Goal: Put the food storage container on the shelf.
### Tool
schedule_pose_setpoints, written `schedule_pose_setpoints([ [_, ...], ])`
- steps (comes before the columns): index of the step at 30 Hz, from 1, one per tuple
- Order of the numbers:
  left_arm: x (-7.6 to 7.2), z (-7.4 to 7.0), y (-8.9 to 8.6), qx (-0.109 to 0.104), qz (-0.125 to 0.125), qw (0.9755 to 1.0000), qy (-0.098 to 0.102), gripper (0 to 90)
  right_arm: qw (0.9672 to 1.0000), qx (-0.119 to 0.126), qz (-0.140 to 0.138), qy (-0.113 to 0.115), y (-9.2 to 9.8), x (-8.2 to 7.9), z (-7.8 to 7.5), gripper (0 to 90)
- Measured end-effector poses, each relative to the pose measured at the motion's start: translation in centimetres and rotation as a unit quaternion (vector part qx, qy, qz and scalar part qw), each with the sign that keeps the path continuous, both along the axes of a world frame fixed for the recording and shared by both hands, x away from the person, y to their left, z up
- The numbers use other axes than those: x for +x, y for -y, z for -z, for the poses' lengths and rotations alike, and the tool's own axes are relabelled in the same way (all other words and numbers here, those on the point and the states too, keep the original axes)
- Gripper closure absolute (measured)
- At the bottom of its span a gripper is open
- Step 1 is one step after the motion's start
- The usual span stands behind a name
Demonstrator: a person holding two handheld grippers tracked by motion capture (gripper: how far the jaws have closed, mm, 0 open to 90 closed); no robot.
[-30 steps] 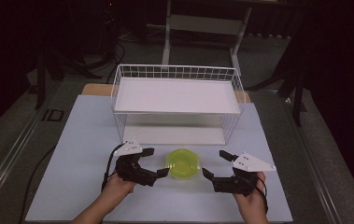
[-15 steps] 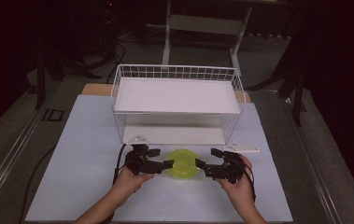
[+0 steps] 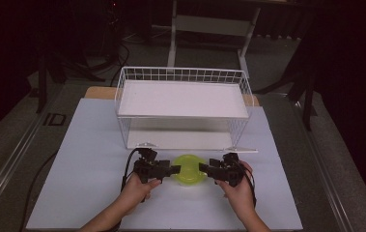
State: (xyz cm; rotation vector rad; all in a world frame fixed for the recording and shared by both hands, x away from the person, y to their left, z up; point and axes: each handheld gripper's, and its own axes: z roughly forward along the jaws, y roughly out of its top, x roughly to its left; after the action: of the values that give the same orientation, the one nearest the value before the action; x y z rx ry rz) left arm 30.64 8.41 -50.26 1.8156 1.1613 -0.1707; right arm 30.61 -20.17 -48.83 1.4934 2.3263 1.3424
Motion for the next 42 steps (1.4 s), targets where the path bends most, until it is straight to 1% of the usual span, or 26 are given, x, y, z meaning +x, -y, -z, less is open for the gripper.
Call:
schedule_pose_setpoints([
  [1,0.0,0.0,0.0,0.0,-0.001,1.0,-0.002,45.2,1.0,0.001,0.002,-0.001,0.0,0.0,0.0,44.9],
  [2,0.1,0.1,0.0,-0.001,0.002,1.0,-0.007,49.8,1.0,0.002,0.001,-0.007,0.0,0.0,0.1,47.3],
  [5,0.0,0.4,0.0,-0.004,0.007,0.9998,-0.018,58.6,0.9997,0.004,0.001,-0.023,0.2,0.0,0.4,55.8],
  [7,-0.1,0.5,0.0,-0.011,0.01,0.9996,-0.022,64.1,0.9995,0.007,-0.003,-0.032,0.2,-0.1,0.5,63.8],
  [8,-0.2,0.5,0.0,-0.014,0.013,0.9995,-0.024,65.1,0.9993,0.01,-0.005,-0.035,0.1,-0.2,0.6,67.3],
  [9,-0.3,0.5,0.0,-0.012,0.013,0.9996,-0.021,66.2,0.9991,0.014,-0.007,-0.04,0.1,-0.3,0.6,68.5],
  [10,-0.4,0.5,0.0,-0.015,0.015,0.9995,-0.022,67.1,0.999,0.016,-0.006,-0.041,0.1,-0.3,0.6,69.8],
  [11,-0.5,0.5,0.0,-0.018,0.014,0.9995,-0.022,68.4,0.9991,0.013,-0.005,-0.04,0.0,-0.4,0.5,71.5],
  [13,-0.7,0.3,-0.1,-0.016,0.017,0.9995,-0.022,70.2,0.9991,0.012,-0.005,-0.039,-0.1,-0.6,0.3,73.2],
  [16,-1.0,0.0,-0.2,-0.014,0.019,0.9995,-0.023,74.5,0.999,0.02,-0.006,-0.041,0.0,-0.8,-0.1,76.6],
  [17,-1.2,-0.1,-0.1,-0.013,0.017,0.9995,-0.021,75.6,0.999,0.021,-0.008,-0.038,0.0,-0.9,-0.2,77.5],
  [19,-1.5,-0.3,-0.1,-0.003,0.014,0.9998,-0.011,77.9,0.9988,0.029,-0.009,-0.038,0.1,-1.1,-0.5,79.8],
  [20,-1.6,-0.4,-0.1,0.0,0.012,0.9999,-0.01,79.1,0.9988,0.031,-0.01,-0.036,0.1,-1.1,-0.6,79.9],
  [21,-1.6,-0.4,-0.2,-0.002,0.008,0.9999,-0.012,80.4,0.9992,0.021,-0.016,-0.029,0.0,-1.2,-0.7,79.9],
  [22,-1.6,-0.5,-0.3,-0.003,0.007,0.9999,-0.012,81.4,0.9994,0.013,-0.017,-0.026,-0.2,-1.4,-0.7,79.9],
  [24,-1.7,-0.7,-0.2,0.002,0.01,0.9999,-0.009,81.9,0.9995,0.006,-0.019,-0.023,-0.3,-1.5,-0.6,80.0],
  [26,-1.8,-1.0,-0.2,0.002,0.009,0.9999,-0.011,82.0,0.9995,0.008,-0.019,-0.022,-0.2,-1.5,-0.6,80.0],
  [28,-1.9,-1.4,-0.2,-0.003,0.006,0.9999,-0.01,82.1,0.9996,0.01,-0.02,-0.018,-0.1,-1.5,-0.9,80.0],
  [30,-2.0,-1.9,-0.2,-0.004,0.007,1.0,-0.005,82.2,0.9996,0.012,-0.022,-0.013,-0.1,-1.6,-1.3,80.0],
  [31,-2.0,-1.9,-0.2,-0.004,0.007,1.0,-0.005,82.2,0.9996,0.012,-0.022,-0.013,-0.1,-1.6,-1.3,80.0],
  [32,-2.1,-2.7,-0.3,-0.006,0.006,1.0,0.0,82.2,0.9996,0.014,-0.024,-0.005,0.0,-1.7,-2.0,80.0],
  [35,-2.4,-3.9,-0.4,-0.011,0.004,0.9999,0.009,82.3,0.9995,0.02,-0.025,0.008,0.0,-1.9,-3.0,80.0],
  [42,-2.7,-6.0,-0.8,-0.018,0.003,0.9996,0.022,82.4,0.9988,0.025,-0.031,0.029,-0.1,-2.3,-5.4,80.1],
])
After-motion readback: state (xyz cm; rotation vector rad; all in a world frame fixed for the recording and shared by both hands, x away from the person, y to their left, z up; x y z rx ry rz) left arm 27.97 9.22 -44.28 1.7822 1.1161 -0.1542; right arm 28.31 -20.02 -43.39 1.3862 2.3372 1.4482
